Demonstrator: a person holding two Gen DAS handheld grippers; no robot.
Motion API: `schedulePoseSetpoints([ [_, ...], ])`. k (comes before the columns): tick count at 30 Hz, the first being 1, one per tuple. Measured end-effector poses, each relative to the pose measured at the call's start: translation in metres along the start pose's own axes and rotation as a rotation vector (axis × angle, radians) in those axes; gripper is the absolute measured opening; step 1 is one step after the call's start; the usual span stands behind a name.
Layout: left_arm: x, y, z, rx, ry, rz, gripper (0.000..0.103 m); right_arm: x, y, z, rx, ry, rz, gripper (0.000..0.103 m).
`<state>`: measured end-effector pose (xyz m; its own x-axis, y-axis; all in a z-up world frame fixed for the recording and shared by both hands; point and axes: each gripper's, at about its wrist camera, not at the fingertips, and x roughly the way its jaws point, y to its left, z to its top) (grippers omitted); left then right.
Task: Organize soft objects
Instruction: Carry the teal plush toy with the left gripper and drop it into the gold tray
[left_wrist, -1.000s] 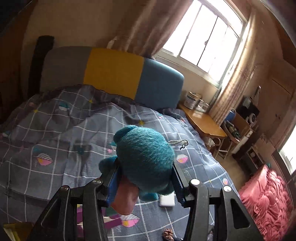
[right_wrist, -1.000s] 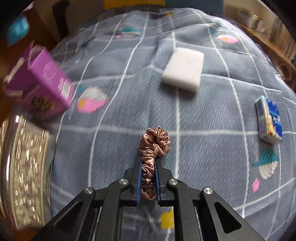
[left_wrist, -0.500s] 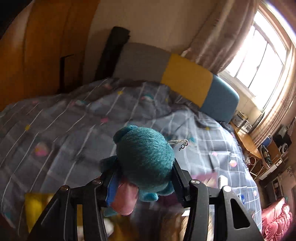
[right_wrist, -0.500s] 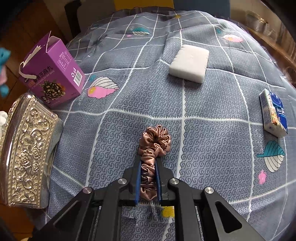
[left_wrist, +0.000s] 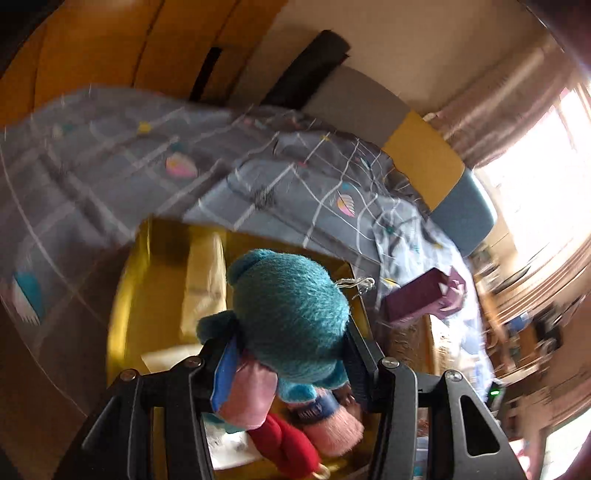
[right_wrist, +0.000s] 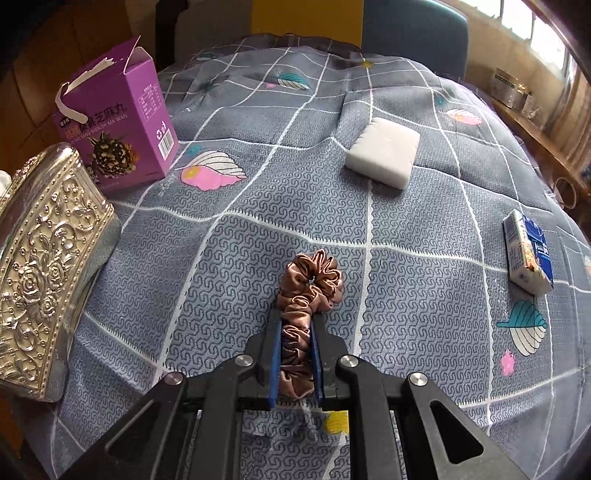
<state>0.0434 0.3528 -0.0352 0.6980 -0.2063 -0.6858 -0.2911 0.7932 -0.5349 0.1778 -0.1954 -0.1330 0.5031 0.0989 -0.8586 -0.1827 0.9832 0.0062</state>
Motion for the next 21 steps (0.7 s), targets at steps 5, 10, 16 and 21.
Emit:
schedulePoseSetpoints([
  [5,0.015,0.002,0.001,-0.051,0.029,-0.045,0.053,0.004,0.003,0.001,0.020,-0.006,-0.001,0.015],
  [10,0.044,-0.005,0.025,-0.049,0.005,0.006,0.060,0.004,0.007,0.000,0.016,-0.009,-0.026,0.015],
  [16,0.066,-0.004,0.022,-0.013,0.050,0.163,0.069,0.004,0.009,-0.001,0.026,-0.018,-0.044,0.015],
  [21,0.046,-0.006,0.000,0.068,0.001,0.234,0.072,0.005,0.011,-0.003,0.033,-0.030,-0.047,0.015],
])
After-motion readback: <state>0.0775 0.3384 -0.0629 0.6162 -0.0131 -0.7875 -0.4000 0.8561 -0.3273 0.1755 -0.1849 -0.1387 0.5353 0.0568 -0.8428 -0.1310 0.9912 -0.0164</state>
